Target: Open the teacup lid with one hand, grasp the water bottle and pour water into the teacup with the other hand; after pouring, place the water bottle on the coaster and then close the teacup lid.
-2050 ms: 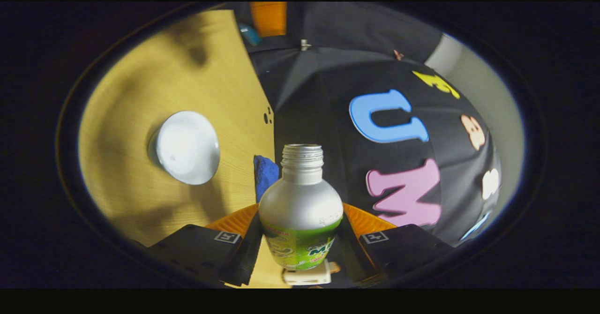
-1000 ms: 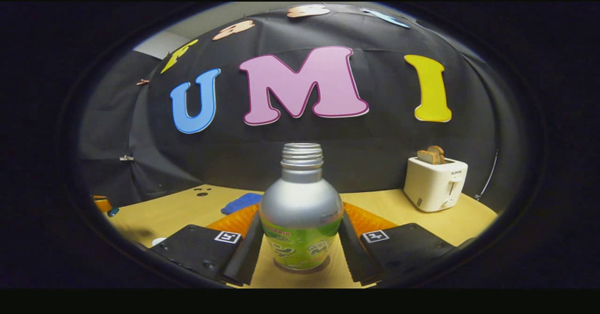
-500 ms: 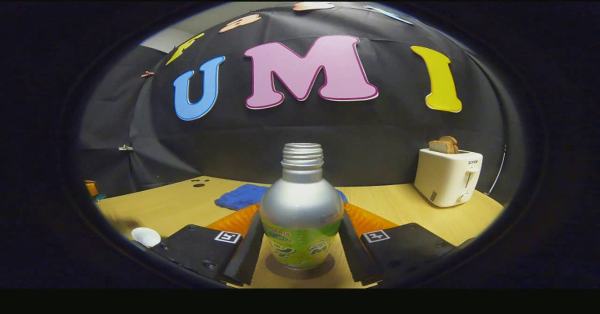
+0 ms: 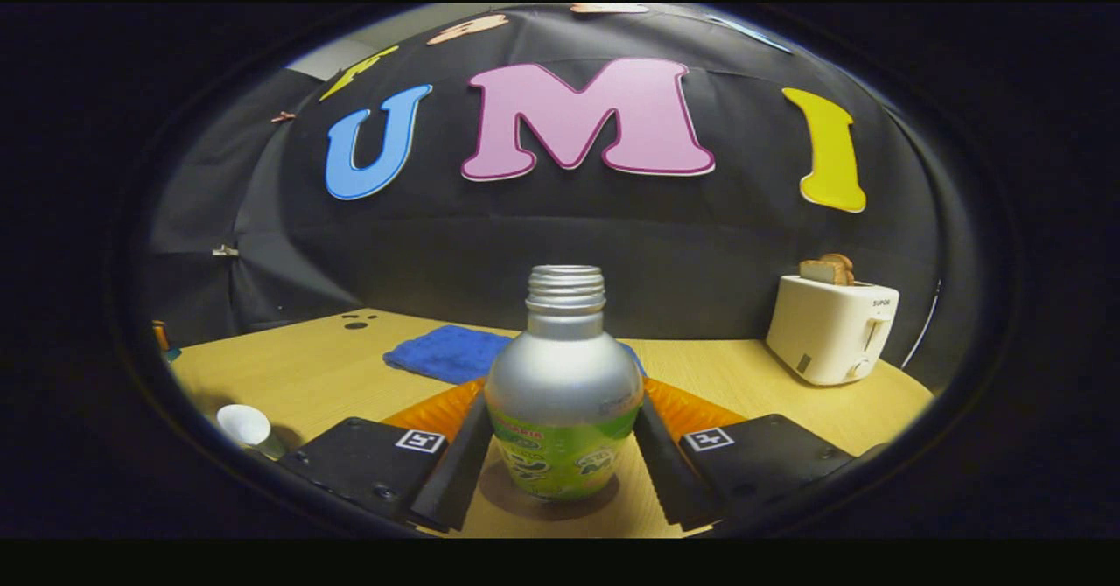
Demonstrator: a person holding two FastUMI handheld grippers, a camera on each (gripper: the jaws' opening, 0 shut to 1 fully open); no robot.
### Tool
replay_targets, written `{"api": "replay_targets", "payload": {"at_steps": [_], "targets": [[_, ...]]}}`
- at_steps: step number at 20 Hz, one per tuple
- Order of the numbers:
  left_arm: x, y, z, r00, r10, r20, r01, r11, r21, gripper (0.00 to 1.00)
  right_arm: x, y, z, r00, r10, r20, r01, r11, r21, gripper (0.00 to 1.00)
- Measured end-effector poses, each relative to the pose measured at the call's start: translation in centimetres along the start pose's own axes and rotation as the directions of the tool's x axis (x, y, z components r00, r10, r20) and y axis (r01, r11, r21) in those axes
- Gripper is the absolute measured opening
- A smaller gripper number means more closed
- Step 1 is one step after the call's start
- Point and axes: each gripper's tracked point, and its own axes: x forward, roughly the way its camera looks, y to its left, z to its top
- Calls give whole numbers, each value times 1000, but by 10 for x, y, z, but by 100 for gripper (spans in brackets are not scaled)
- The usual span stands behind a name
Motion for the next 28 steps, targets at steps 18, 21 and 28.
{"api": "replay_targets", "payload": {"at_steps": [18, 21, 28], "targets": [[-23, -13, 7, 999, 9, 34, -9, 1000, 2, 30, -44, 7, 7, 998, -49, -36, 51, 996, 77, 100], [-30, -17, 12, 999, 2, 47, -3, 1000, 10, 30, -65, 12, 11, 998, -46, -31, 49, 996, 74, 100], [-19, -32, 24, 997, -23, 74, 23, 1000, 6, 30, -126, -2, 45, 996, -76, 44, 75, 997, 12, 100]]}}
